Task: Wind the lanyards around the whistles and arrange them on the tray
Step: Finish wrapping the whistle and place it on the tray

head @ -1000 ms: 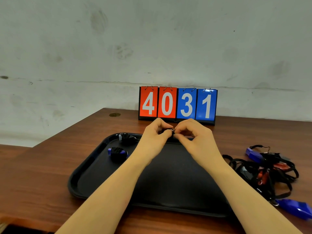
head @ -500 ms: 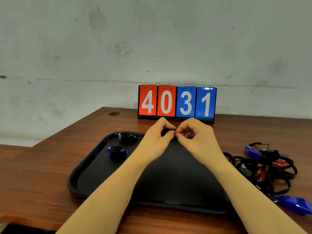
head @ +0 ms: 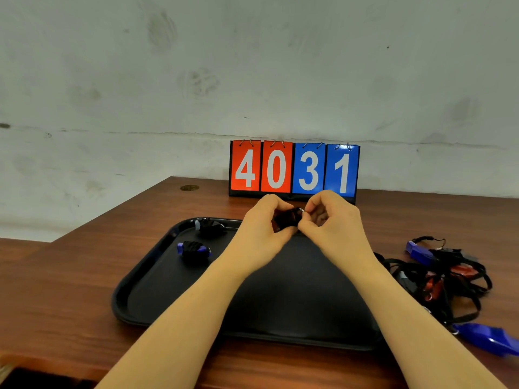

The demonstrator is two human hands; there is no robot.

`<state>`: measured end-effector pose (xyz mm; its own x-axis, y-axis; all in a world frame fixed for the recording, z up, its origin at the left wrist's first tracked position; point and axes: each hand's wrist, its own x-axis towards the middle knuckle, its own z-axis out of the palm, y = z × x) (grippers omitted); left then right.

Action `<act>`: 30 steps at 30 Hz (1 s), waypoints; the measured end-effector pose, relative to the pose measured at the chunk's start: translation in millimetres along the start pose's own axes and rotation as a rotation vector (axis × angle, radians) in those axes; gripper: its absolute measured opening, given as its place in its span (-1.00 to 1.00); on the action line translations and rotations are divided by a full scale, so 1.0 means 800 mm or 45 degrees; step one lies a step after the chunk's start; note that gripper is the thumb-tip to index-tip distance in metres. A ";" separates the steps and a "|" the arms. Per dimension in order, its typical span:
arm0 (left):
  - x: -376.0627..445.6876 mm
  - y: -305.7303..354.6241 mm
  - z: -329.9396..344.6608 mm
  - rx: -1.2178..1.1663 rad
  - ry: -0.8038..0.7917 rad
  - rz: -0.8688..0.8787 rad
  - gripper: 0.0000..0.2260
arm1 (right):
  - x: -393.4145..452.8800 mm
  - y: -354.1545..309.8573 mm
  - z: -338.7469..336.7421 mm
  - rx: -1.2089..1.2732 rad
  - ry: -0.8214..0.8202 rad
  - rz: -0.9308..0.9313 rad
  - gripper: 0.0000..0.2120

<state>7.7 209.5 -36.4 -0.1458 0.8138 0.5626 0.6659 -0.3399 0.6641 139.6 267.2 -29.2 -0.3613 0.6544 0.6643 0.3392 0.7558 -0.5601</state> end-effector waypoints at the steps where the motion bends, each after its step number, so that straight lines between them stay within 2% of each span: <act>1: 0.000 0.000 0.000 0.013 0.012 0.010 -0.74 | 0.000 0.000 0.001 0.001 0.007 0.009 -0.85; 4: -0.002 0.001 -0.001 0.048 0.029 0.029 -0.74 | 0.000 0.001 0.002 0.073 0.032 0.053 -0.87; 9: -0.002 0.000 -0.006 0.102 0.052 0.021 -0.75 | 0.001 0.007 -0.004 0.219 -0.059 0.107 -0.89; 13: 0.000 -0.002 -0.004 0.080 0.053 -0.002 -0.72 | 0.002 0.010 -0.005 0.379 -0.075 0.138 -0.84; 17: 0.000 -0.003 -0.002 0.063 0.047 -0.006 -0.70 | 0.003 0.013 -0.003 0.365 -0.087 0.083 -0.82; 24: -0.001 -0.002 0.000 0.008 0.041 -0.026 -0.69 | 0.003 0.013 -0.003 0.446 -0.074 0.130 -0.86; 30: -0.002 -0.004 -0.001 0.065 -0.022 -0.001 -0.71 | 0.006 0.017 -0.008 0.377 -0.267 0.069 -0.92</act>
<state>5.4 208.9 -38.8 -0.1338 0.8224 0.5530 0.7021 -0.3152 0.6385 148.1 280.2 -30.7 -0.5301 0.6609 0.5311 0.1076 0.6738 -0.7311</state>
